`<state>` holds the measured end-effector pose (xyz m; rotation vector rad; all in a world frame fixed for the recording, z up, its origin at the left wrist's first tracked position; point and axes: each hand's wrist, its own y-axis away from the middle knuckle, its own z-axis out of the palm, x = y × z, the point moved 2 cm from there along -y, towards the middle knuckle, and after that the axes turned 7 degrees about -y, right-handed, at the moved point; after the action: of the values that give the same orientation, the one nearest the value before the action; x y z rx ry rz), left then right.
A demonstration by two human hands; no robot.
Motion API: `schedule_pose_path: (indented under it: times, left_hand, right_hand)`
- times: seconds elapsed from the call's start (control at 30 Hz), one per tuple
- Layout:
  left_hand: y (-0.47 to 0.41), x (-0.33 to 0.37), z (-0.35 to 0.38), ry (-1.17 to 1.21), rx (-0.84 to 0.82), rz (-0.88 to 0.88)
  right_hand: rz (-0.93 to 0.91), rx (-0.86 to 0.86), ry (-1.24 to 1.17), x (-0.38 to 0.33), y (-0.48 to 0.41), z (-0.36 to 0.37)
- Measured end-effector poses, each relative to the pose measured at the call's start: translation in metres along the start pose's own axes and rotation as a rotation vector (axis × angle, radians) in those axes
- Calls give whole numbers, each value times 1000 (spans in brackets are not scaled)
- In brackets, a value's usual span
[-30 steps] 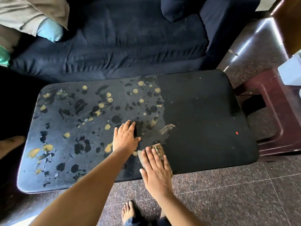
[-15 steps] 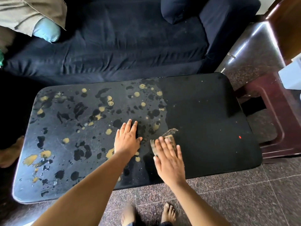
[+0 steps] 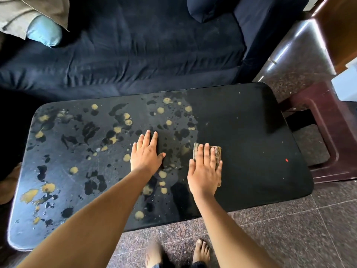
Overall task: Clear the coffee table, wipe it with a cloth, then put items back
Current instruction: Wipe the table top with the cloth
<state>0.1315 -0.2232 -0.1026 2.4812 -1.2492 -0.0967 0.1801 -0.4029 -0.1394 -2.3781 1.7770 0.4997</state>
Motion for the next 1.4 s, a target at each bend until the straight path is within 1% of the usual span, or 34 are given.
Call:
schedule_pose_path:
  times: [0.03, 0.07, 0.13, 0.17, 0.2, 0.23, 0.33, 0.37, 0.4, 0.43, 0.5, 0.53, 0.57, 0.6, 0.67, 0.7, 0.73, 0.77, 0.8, 0.9, 0.93, 0.97, 1.0, 1.1, 1.13, 1.17, 1.2, 1.23, 1.3, 1.33, 1.37, 1.4]
  left_hand:
    - [-2, -2, 0, -7, -12, 7]
    - [-3, -4, 0, -16, -26, 19]
    - [-5, -7, 2, -49, -38, 49]
    - [-6, -7, 1, -69, -36, 61]
    - [-7, -9, 0, -83, -35, 71]
    - [-9, -10, 0, -93, -38, 80]
    - [-9, -10, -2, -103, -48, 97]
    - [-10, -11, -3, -108, -47, 102]
    - [-11, -11, -3, -113, -44, 107]
    - [-12, -12, -4, -123, -40, 114]
    - [-12, -14, -6, -147, -42, 126]
    - [-13, -15, -7, -151, -48, 131]
    - [-12, -15, -7, -156, -57, 132]
    - [-13, -16, -7, -158, -63, 133]
    - [-11, -15, -6, -146, -67, 132]
    - [-11, -16, -5, -137, -66, 134]
    - [-11, -16, -5, -132, -67, 136]
    - [-11, -17, -5, -131, -67, 141]
    - [-12, -17, -5, -130, -65, 144]
    - [-13, -19, -6, -129, -62, 154]
    - [-14, -19, -7, -129, -58, 158]
    - [-14, -20, -7, -129, -57, 163]
    - [-14, -20, -7, -132, -56, 167]
    - [-15, -20, -9, -146, -46, 177]
    - [-16, -20, -11, -146, -30, 181]
    - [-19, -20, -14, -144, -4, 184]
    - [-22, -21, -17, -142, 29, 186]
    - [-26, -22, -20, -143, 59, 187]
    - [-33, -23, -26, -161, 96, 180]
    - [-37, -24, -28, -173, 97, 169]
    - [-43, -24, -30, -181, 79, 154]
    - [-49, -25, -31, -181, 51, 139]
  right_hand:
    - [-8, 1, -6, -11, 3, 3]
    - [-95, -16, 10, -17, 6, 5]
    - [-397, -110, 83, -12, 6, 7]
    - [-504, -142, 115, -4, 2, 4]
    - [-532, -161, 138, 4, -5, 1]
    - [-481, -135, 140, 9, -11, 0]
    - [-96, -5, 69, -3, -13, 1]
    - [-32, 9, 38, -15, -9, 5]
    - [-43, 3, 19, -27, -5, 8]
    - [-143, -27, 25, -36, 0, 11]
    - [-456, -131, 82, -36, 3, 12]
    - [-555, -161, 107, -29, -2, 9]
    - [-566, -165, 124, -21, -8, 7]
    - [-484, -148, 127, -17, -17, 6]
    - [-157, -45, 75, -14, -30, 5]
    - [-24, -2, 49, -22, -32, 8]
    - [49, 23, 27, -32, -33, 10]
    - [53, 33, 10, -42, -30, 12]
    - [-19, 22, 16, -49, -24, 15]
    - [-467, -112, 117, -44, -10, 14]
    - [-561, -144, 138, -36, -14, 10]
    - [-576, -148, 161, -29, -20, 8]
    - [-506, -129, 168, -24, -28, 7]
    - [-57, -9, 69, -32, -49, 9]
    - [29, 19, 42, -41, -51, 12]
    - [53, 32, 23, -50, -52, 14]
    - [10, 21, 22, -57, -51, 16]
    - [-101, -16, 44, -60, -49, 17]
    - [-433, -107, 104, -52, -49, 13]
    - [-554, -141, 129, -44, -53, 8]
    - [-599, -155, 152, -34, -62, 5]
    - [-559, -143, 160, -27, -70, 2]
